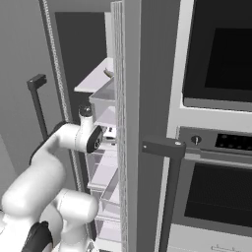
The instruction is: Place one sweet potato and one fish in each tupperware on the nearby counter, to pack two identical lunches.
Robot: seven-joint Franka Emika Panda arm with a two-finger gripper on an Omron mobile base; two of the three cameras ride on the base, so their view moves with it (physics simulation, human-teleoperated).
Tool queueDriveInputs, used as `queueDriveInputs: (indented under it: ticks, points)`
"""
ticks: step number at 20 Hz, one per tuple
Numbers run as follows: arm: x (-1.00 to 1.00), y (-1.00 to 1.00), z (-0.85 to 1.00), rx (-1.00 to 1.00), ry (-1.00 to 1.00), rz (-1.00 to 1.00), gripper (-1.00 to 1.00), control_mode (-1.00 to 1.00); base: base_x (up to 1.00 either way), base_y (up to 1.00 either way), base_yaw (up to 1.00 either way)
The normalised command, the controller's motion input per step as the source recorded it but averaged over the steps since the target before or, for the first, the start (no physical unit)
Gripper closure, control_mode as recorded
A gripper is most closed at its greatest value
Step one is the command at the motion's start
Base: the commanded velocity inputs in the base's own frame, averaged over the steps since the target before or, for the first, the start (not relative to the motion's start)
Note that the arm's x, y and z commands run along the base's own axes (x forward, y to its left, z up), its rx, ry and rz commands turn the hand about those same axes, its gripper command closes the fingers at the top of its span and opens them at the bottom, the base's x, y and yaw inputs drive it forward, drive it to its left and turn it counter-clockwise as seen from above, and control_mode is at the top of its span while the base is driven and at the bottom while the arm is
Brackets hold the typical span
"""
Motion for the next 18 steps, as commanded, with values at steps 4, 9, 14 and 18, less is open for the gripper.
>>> queueDriveInputs:
  ticks: [4, 9, 14, 18]
  points:
    - [0.4, -0.25, 0.0, 0.0, 0.14, 0.0, -1.0, -1.0, 0.0, 0.0, 0.0]
    - [0.32, -0.3, 0.0, 0.0, 0.13, 0.0, -1.0, -1.0, 0.0, 0.0, 0.0]
    - [0.26, -0.13, -0.09, 0.0, 0.02, 0.0, -1.0, -1.0, 0.0, 0.0, 0.0]
    - [0.32, 0.0, -0.18, 0.0, 0.0, 0.0, -1.0, -1.0, 0.0, 0.0, 0.0]
